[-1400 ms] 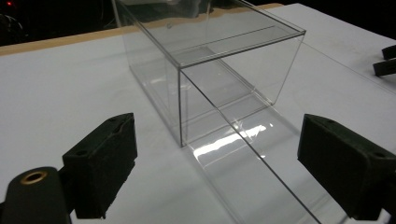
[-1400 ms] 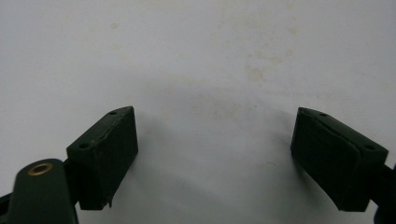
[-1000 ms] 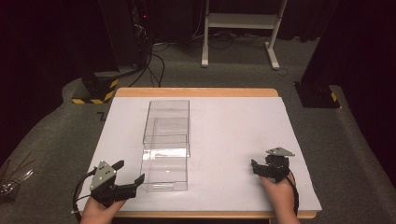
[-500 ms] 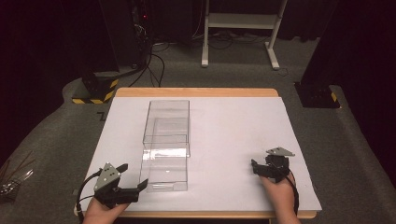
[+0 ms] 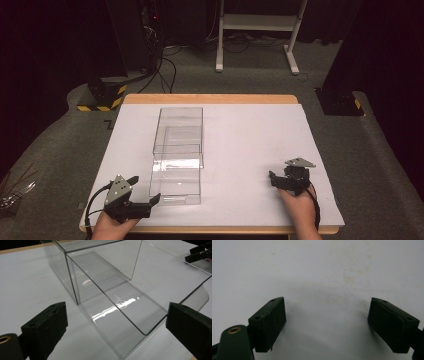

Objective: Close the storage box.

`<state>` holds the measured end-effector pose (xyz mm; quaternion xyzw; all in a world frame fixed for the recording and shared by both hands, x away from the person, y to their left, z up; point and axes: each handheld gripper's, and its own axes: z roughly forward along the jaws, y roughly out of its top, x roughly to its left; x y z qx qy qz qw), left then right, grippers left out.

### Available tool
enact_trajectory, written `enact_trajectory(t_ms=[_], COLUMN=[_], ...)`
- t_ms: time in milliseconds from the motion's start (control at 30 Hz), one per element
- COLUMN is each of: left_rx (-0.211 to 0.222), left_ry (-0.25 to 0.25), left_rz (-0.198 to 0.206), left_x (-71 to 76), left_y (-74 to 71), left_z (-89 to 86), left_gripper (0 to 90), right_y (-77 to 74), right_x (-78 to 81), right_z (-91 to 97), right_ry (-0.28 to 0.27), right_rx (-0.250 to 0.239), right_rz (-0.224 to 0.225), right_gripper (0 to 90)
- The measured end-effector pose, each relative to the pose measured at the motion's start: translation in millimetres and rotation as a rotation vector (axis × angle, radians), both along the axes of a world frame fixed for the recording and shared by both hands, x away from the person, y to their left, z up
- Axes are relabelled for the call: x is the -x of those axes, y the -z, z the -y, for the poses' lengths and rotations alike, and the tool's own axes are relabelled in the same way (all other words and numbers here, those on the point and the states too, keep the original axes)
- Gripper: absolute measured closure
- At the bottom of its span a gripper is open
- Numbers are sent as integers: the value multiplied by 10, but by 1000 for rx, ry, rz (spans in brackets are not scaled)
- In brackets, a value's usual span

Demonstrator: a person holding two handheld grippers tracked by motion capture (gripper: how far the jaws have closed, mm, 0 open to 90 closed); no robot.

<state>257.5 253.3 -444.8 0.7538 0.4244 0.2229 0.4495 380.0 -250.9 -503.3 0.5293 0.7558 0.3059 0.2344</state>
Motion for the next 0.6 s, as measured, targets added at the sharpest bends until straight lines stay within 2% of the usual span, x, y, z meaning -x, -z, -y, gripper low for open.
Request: enact_trajectory(t_ms=[167, 267, 467, 533, 600], left_rx=[-16, 0, 3, 7, 2], left_ry=[-21, -35, -4, 18, 24], left_rz=[21, 14, 8, -2, -15], left_x=[-4, -24, -15, -4, -2], left_y=[-4, 4, 5, 14, 28], left_z=[-6, -33, -14, -21, -22], left_gripper=[46, 68, 102, 146, 151], right_y=[0, -1, -1, -1, -1], right_x=[0, 1, 1, 2, 2], right_z=[0, 0, 0, 0, -1], right_ry=[-1, -1, -1, -1, -1], right_rx=[0, 2, 1, 1, 2], right_rz=[0, -1, -1, -1, 0], right_gripper=[151, 151, 152, 152, 153])
